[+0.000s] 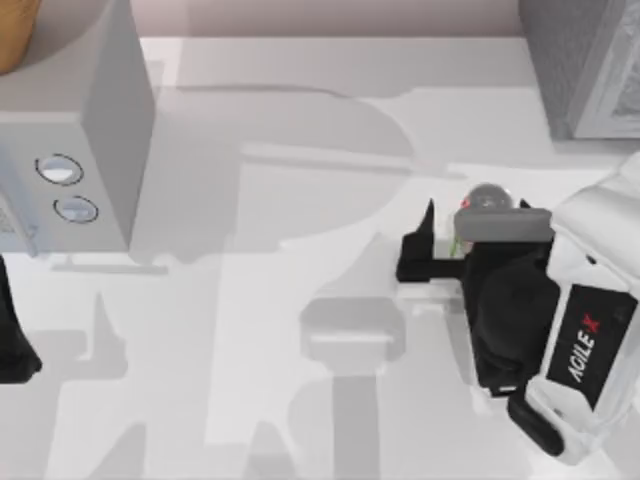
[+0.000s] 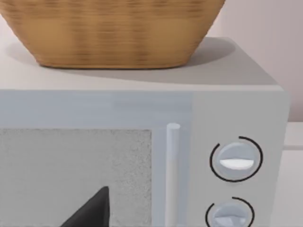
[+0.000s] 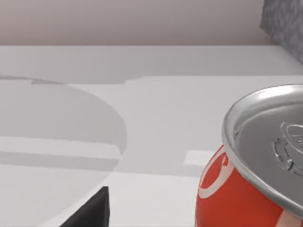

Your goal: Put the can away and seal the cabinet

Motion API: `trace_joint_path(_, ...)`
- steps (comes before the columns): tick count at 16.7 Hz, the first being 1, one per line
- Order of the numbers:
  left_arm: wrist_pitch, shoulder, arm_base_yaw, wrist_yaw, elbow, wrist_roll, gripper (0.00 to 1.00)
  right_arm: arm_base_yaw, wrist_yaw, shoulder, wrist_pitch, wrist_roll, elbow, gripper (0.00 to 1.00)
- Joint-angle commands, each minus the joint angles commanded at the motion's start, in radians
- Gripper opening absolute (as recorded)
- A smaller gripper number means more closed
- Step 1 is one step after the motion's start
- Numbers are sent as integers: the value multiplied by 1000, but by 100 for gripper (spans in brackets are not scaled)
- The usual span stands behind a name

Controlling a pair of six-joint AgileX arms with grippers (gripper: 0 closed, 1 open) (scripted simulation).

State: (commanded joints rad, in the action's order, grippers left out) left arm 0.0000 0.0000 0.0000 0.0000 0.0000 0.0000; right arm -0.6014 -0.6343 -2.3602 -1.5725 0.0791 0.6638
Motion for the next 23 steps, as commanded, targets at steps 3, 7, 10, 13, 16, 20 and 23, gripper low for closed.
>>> trace_joint_path(3, 0, 0, 0, 0, 0, 0, 100, 0, 0, 0, 0, 0, 1, 100)
trace_joint_path(7, 0, 0, 0, 0, 0, 0, 100, 0, 0, 0, 0, 0, 1, 70)
trace_joint_path(10, 0, 0, 0, 0, 0, 0, 100, 0, 0, 0, 0, 0, 1, 47)
trace_joint_path(13, 0, 0, 0, 0, 0, 0, 100, 0, 0, 0, 0, 0, 1, 25)
trace_joint_path(16, 0, 0, 0, 0, 0, 0, 100, 0, 0, 0, 0, 0, 1, 2)
trace_joint_path(20, 0, 0, 0, 0, 0, 0, 100, 0, 0, 0, 0, 0, 1, 0)
trace_joint_path(23, 0, 0, 0, 0, 0, 0, 100, 0, 0, 0, 0, 0, 1, 0)
